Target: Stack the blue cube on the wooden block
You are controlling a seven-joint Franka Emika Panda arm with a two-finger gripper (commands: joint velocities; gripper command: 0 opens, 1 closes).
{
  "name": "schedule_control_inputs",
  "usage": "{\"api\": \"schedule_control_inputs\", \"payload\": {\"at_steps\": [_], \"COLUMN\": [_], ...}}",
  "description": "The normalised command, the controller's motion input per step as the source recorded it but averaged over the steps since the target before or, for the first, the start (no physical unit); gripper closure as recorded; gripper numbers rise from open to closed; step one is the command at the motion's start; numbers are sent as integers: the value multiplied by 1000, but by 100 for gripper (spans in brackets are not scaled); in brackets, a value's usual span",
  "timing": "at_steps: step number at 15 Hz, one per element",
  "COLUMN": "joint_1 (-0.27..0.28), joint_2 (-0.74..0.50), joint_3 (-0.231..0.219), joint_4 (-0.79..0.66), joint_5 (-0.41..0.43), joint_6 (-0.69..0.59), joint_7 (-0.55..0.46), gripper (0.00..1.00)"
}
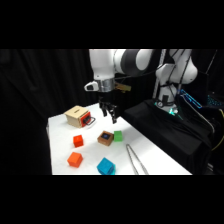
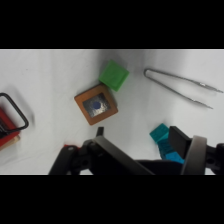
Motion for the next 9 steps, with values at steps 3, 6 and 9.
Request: {"api": "schedule_control_inputs", "payload": {"at_steps": [3, 6, 9], "joint_1": [19, 76, 107], "joint_2": [36, 93, 132], "joint_3": [45, 87, 97], "joint_4": [54, 151, 195], "joint_5": [-59, -86, -109], "joint_6": [22, 23, 46], "joint_7": [96, 162, 170], "gripper": [0, 0, 0]}}
